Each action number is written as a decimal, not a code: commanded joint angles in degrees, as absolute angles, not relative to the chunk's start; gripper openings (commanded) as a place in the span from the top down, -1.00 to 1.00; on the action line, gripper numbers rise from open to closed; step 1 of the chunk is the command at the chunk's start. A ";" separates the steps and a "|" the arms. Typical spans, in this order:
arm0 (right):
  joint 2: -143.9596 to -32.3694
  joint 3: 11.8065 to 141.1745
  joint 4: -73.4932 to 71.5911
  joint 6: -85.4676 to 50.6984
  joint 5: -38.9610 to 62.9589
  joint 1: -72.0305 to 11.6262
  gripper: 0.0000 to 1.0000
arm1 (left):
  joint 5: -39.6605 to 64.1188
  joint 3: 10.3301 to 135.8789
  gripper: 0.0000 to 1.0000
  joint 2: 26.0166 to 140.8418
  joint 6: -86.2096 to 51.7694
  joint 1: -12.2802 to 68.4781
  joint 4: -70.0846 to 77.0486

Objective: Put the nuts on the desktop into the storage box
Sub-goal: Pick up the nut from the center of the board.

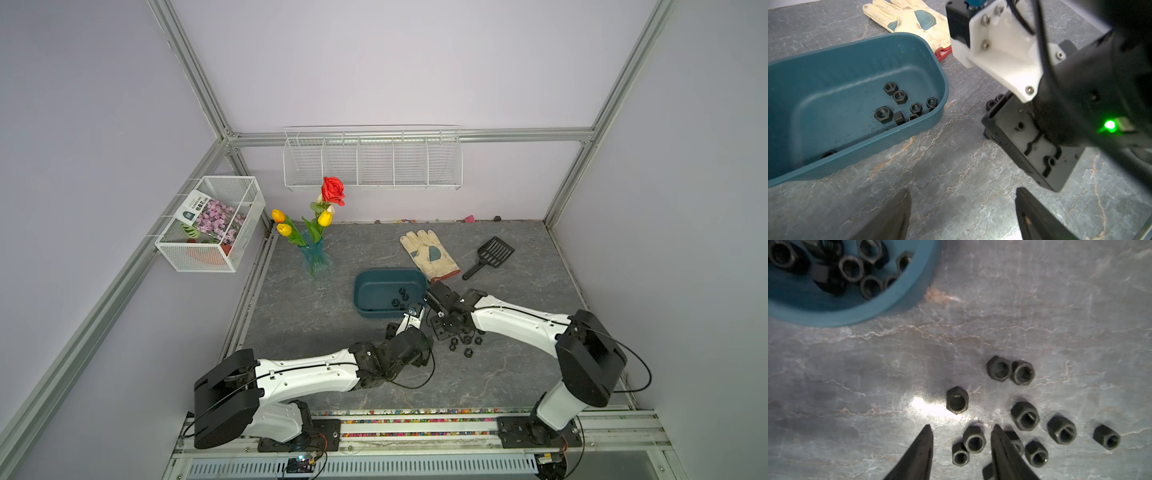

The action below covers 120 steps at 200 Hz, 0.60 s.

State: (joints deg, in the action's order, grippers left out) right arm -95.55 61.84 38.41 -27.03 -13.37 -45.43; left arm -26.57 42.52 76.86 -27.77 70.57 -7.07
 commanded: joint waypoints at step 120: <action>-102.56 58.03 31.47 -29.97 -11.24 -45.88 0.17 | -28.21 40.16 -0.62 74.17 -30.93 70.95 -9.18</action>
